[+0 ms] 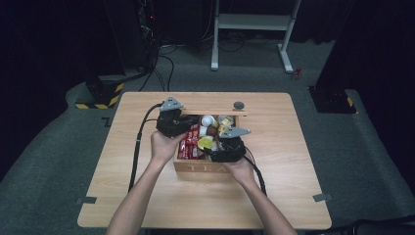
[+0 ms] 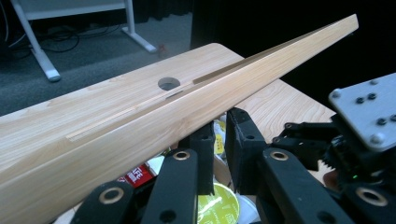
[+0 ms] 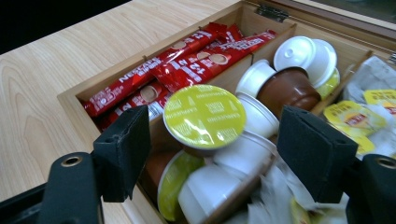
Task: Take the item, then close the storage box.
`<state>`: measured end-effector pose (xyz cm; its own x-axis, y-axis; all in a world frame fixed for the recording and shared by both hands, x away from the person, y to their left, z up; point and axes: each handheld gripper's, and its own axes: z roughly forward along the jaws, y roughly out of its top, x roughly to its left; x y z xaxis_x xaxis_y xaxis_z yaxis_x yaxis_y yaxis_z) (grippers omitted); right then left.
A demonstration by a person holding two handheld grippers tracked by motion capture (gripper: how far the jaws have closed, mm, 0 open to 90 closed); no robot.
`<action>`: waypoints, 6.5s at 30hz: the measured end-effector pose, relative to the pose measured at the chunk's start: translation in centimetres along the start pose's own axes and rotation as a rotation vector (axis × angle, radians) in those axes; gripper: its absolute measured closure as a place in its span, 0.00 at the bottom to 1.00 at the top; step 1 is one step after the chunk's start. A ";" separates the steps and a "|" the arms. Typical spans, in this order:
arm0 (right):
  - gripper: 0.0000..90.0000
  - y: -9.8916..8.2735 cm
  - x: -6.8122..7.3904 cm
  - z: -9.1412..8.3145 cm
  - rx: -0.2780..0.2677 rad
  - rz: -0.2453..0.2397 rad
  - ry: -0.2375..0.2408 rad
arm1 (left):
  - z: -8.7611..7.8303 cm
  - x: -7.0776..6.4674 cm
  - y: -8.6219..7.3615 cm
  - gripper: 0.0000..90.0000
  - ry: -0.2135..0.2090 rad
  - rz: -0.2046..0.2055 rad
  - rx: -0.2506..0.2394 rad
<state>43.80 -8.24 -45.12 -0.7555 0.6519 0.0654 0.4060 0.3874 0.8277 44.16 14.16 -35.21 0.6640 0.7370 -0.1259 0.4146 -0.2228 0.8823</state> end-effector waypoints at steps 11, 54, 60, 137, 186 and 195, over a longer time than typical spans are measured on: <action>0.28 0.9 0.6 1.8 0.063 0.035 -0.051 | 0.1 0.2 0.6 0.90 0.000 -0.003 0.009; 0.42 1.2 0.1 0.6 0.013 0.067 -0.074 | 0.1 0.1 0.1 0.92 -0.009 0.006 0.004; 0.42 1.3 -0.3 -0.4 -0.014 0.068 -0.069 | 0.0 0.1 0.0 0.93 -0.005 0.017 0.003; 0.42 -2.9 -9.0 -11.0 -0.103 0.198 -0.235 | 0.1 -0.5 -0.7 0.92 -0.017 0.047 0.004; 0.42 -8.5 -12.4 -7.3 0.075 0.270 -0.370 | 0.4 -0.7 -0.9 0.96 -0.047 0.045 0.012; 0.42 -8.8 -12.6 -6.9 0.088 0.266 -0.386 | 0.4 -0.7 -0.9 0.97 -0.049 0.046 0.015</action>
<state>46.15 -24.38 -49.40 -0.3796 0.9241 0.0432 0.6141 0.2167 0.7589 43.55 13.56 -36.12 0.7120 0.6939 -0.1079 0.3919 -0.2651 0.8810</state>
